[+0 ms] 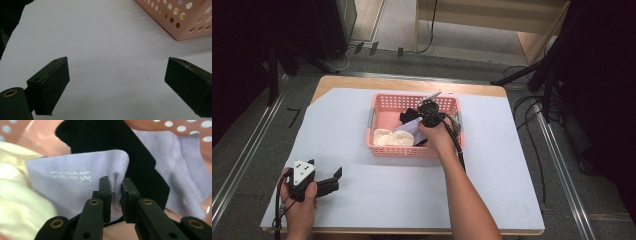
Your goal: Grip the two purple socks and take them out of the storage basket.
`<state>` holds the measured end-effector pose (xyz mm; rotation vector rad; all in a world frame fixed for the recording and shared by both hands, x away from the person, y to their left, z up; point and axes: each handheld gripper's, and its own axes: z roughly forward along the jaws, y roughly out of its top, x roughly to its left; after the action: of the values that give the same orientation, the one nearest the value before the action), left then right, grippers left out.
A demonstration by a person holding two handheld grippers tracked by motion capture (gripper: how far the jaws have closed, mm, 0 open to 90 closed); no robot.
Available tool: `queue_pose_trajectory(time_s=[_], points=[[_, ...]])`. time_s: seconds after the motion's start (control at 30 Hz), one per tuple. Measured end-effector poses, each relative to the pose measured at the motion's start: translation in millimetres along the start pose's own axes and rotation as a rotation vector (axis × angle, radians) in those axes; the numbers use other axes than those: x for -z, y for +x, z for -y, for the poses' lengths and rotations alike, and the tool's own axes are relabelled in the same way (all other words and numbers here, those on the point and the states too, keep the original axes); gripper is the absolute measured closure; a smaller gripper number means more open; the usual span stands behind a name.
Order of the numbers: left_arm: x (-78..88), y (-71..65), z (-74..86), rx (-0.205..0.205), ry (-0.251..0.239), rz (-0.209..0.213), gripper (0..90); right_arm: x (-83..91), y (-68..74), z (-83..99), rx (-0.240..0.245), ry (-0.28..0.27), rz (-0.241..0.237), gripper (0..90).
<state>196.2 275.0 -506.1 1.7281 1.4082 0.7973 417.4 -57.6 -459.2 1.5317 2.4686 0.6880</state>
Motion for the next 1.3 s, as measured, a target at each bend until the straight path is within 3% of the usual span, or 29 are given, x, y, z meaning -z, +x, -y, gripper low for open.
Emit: queue_pose_trajectory(time_s=[0.17,0.2,0.27,0.3,0.37,0.53,0.57,0.63,0.67,0.7,0.73,0.87,0.97,1.0,1.07,1.13,1.3], points=[[0.0,0.0,-0.2,-0.002,0.005,0.001,6.2,12.4,0.0,6.2,0.010,-0.049,-0.026,82.3],[0.0,0.0,-0.2,-0.002,0.005,0.001,6.2,28.1,-4.1,9.2,-0.011,-0.115,-0.044,82.3],[0.0,-0.1,-0.3,-0.002,0.005,0.001,6.2,34.3,-5.6,10.3,-0.020,-0.134,-0.044,82.3],[0.0,-0.2,-0.3,-0.003,0.007,0.000,6.2,51.3,-10.7,13.1,-0.026,-0.193,-0.052,82.2],[-0.4,-0.6,-0.2,-0.007,0.005,-0.002,6.2,57.0,-12.4,14.1,-0.029,-0.210,-0.050,82.2],[-0.5,-1.2,-0.2,-0.011,0.005,-0.004,6.2,88.8,-20.5,25.2,-0.028,-0.402,-0.096,82.1],[-0.4,-1.4,-0.2,-0.012,0.005,-0.005,6.2,94.4,-23.5,31.7,-0.016,-0.486,-0.106,82.1],[-0.2,-1.6,-0.1,-0.014,0.005,-0.007,6.6,98.9,-27.1,39.1,-0.032,-0.587,-0.125,82.1],[-0.2,-1.6,-0.1,-0.014,0.005,-0.007,6.6,98.9,-27.1,39.1,-0.032,-0.587,-0.125,82.1],[-0.1,-1.7,-0.1,-0.016,0.005,-0.009,6.6,102.3,-30.6,45.4,-0.032,-0.675,-0.147,82.1],[-0.2,-1.6,-0.1,-0.015,0.005,-0.008,6.6,103.5,-31.3,47.5,-0.033,-0.704,-0.149,82.1],[-0.3,-1.5,-0.1,-0.014,0.005,-0.007,6.6,106.8,-35.1,58.6,-0.003,-0.842,-0.118,82.0],[-0.3,-1.4,-0.2,-0.014,0.007,-0.007,6.6,106.4,-36.8,62.7,0.005,-0.885,-0.108,82.0],[-0.3,-1.5,-0.2,-0.015,0.007,-0.007,6.6,104.5,-40.2,67.0,0.010,-0.938,-0.091,81.6],[-0.4,-1.6,-0.1,-0.014,0.006,-0.007,6.6,103.5,-41.3,68.5,0.008,-0.957,-0.086,81.6],[-0.3,-1.5,-0.1,-0.015,0.006,-0.007,6.6,102.1,-47.1,73.2,-0.016,-1.028,-0.054,81.5],[-0.4,-1.6,-0.1,-0.014,0.006,-0.007,6.6,106.3,-53.6,78.2,-0.041,-1.082,-0.012,81.6]])
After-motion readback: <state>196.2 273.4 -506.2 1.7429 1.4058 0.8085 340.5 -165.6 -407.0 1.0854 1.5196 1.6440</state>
